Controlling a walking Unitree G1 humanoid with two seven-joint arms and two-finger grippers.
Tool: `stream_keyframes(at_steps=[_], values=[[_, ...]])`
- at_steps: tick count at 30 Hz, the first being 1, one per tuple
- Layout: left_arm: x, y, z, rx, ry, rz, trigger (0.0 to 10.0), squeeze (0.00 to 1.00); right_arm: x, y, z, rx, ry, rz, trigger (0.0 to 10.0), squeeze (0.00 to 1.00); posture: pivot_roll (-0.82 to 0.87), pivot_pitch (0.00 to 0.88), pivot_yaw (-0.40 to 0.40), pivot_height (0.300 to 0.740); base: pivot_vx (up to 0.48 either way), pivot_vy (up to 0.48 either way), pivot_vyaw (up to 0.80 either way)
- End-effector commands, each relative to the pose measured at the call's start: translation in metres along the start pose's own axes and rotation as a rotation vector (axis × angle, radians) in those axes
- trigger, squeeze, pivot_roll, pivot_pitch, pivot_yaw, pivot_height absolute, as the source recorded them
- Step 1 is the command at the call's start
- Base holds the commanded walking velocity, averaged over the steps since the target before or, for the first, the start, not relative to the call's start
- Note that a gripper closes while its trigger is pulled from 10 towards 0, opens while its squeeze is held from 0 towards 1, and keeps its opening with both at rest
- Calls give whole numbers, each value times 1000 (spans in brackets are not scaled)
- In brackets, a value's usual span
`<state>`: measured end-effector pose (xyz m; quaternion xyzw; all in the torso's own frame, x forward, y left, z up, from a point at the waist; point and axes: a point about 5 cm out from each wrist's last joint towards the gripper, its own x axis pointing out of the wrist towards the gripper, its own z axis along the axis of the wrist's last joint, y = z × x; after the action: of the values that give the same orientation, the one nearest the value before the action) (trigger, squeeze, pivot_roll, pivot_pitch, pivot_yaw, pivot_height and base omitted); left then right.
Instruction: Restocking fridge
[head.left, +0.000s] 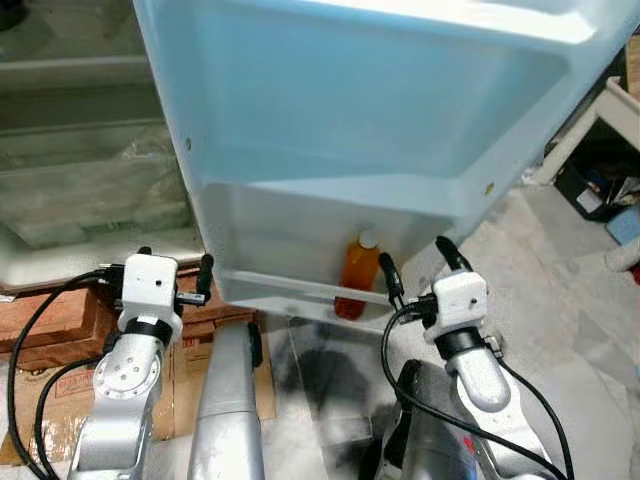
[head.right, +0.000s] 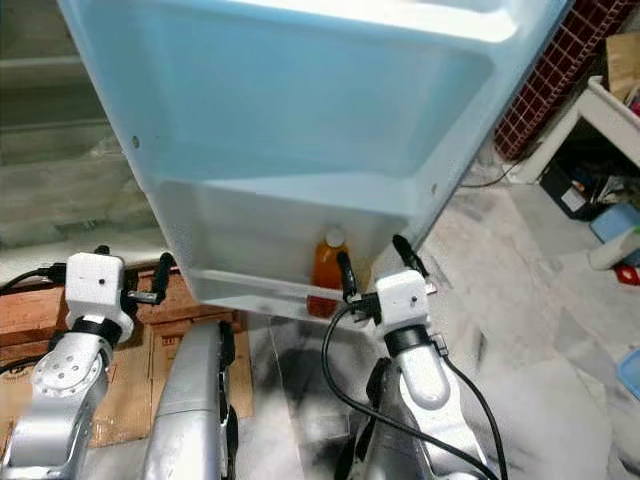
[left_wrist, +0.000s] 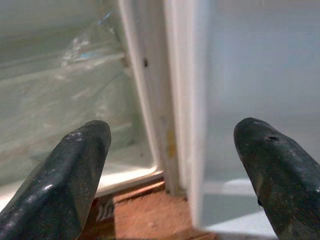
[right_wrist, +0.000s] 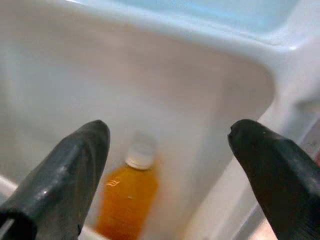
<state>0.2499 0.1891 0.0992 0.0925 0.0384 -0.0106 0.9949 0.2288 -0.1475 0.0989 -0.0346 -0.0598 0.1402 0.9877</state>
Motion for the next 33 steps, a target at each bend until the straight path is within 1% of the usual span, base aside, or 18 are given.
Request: stream_keyframes(at_steps=[1, 3, 5, 7, 8, 9, 10, 11, 12, 13, 15, 17, 18, 20, 22, 24, 29, 33], values=[[2, -5, 1, 6, -12, -12, 10000, 0, -5, -12, 2, 47, 19, -2, 10000, 1000, 111, 0, -62, 517, 0, 0, 0], [4, -6, 1, 4, -17, -16, 10000, 0, -8, -10, 2, 73, 43, 53, 10000, 1000, 109, 0, -62, 517, 0, 0, 0], [6, -8, -1, 10, -15, -22, 10000, 0, -17, -8, -3, 84, 95, 178, 10000, 1000, 102, 0, -64, 517, 0, 0, 0], [7, -9, -2, 12, -15, -23, 10000, 0, -23, -9, -7, 91, 143, 254, 10000, 1000, 103, 0, -67, 517, 0, 0, 0], [9, -9, -3, 12, -21, -19, 10000, 0, -25, -14, -9, 93, 166, 273, 10000, 1000, 104, 0, -67, 517, 0, 0, 0], [9, -9, -3, 13, -22, -17, 10000, 0, -26, -17, -10, 95, 176, 271, 10000, 435, 104, 0, -67, 517, 0, 0, 0], [9, -9, -3, 14, -23, -17, 10000, 0, -26, -18, -10, 99, 183, 272, 10000, 435, 104, 0, -67, 517, 0, 0, 0], [9, -9, -3, 16, -24, -16, 10000, 0, -25, -21, -11, 74, 183, 262, 10000, 0, 103, 0, -66, 517, 0, 0, 0], [10, -10, -4, 18, -26, -18, 10000, 0, -22, -25, -12, 36, 199, 222, 10000, 0, 104, 0, -65, 517, 0, 0, 0], [10, -10, -4, 18, -26, -18, 10000, 0, -22, -25, -12, 36, 199, 222, 10000, 0, 104, 0, -65, 517, 0, 0, 0], [10, -10, -5, 24, -25, -21, 10000, 0, -18, -26, -11, 66, 196, 175, 10000, 0, 101, 0, -61, 517, 0, 0, 0], [11, -11, -7, 35, -13, -28, 10000, 0, -16, -26, -10, 116, 211, 140, 10000, 0, 100, 0, -59, 517, 0, 0, 0], [11, -11, -8, 40, -7, -29, 10000, 0, -16, -24, -7, 132, 186, 144, 10000, 0, 99, 0, -58, 517, 0, 0, 0], [11, -11, -8, 39, -8, -29, 10000, 0, -15, -24, -7, 115, 198, 128, 10000, 0, 98, 0, -57, 517, 0, 0, 0], [12, -10, -8, 41, -10, -28, 10000, 0, -13, -24, -4, 149, 158, 103, 10000, 0, 98, 0, -53, 517, 0, 0, 0], [13, -10, -8, 43, -10, -28, 10000, 0, -12, -23, -2, 155, 149, 98, 10000, 0, 97, 0, -52, 517, 0, 0, 0], [13, -10, -8, 45, -8, -32, 10000, 0, -9, -23, -1, 160, 147, 88, 10000, 0, 97, 0, -48, 539, 0, 0, 0], [13, -10, -9, 45, 2, -37, 10000, 0, -7, -24, -2, 157, 149, 79, 10000, 0, 98, 0, -49, 567, 0, 0, 0]])
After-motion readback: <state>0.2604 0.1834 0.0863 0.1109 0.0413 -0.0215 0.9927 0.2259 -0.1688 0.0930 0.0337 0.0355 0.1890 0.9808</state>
